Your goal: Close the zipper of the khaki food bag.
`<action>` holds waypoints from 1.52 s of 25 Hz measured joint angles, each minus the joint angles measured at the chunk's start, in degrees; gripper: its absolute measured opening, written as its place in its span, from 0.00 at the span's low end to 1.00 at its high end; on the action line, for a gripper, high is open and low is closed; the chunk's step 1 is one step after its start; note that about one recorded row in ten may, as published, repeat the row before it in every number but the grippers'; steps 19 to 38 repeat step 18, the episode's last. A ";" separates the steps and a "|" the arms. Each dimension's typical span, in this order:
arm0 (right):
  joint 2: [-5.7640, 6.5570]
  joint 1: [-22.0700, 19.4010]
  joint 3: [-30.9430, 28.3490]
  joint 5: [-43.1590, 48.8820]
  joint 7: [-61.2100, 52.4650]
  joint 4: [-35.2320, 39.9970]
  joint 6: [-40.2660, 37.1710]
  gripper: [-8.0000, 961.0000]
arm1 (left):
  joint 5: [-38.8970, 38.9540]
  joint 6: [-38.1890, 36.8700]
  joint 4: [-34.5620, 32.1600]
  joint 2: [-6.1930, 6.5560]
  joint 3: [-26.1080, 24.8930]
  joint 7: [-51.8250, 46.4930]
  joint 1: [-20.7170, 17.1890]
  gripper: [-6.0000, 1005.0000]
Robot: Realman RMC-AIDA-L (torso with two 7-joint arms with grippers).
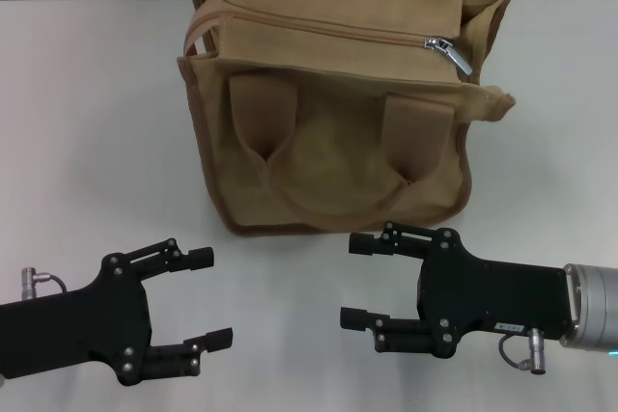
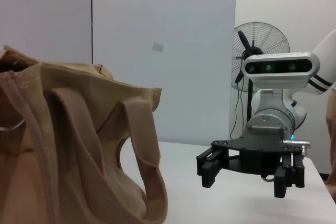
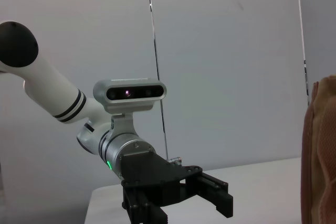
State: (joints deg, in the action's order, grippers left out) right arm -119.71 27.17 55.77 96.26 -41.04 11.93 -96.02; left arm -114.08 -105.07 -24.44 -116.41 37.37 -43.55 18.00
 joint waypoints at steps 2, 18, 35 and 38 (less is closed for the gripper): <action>0.00 0.01 0.01 0.00 -0.01 0.07 0.01 0.77 | -0.02 0.09 0.00 -0.07 -0.07 -0.01 0.01 0.82; 0.00 0.14 -0.17 -0.38 -0.08 0.06 0.06 0.77 | -0.09 0.14 0.00 -0.22 -0.28 -0.05 0.11 0.82; 0.00 0.14 -0.17 -0.38 -0.08 0.06 0.06 0.77 | -0.09 0.14 0.00 -0.22 -0.28 -0.05 0.11 0.82; 0.00 0.14 -0.17 -0.38 -0.08 0.06 0.06 0.77 | -0.09 0.14 0.00 -0.22 -0.28 -0.05 0.11 0.82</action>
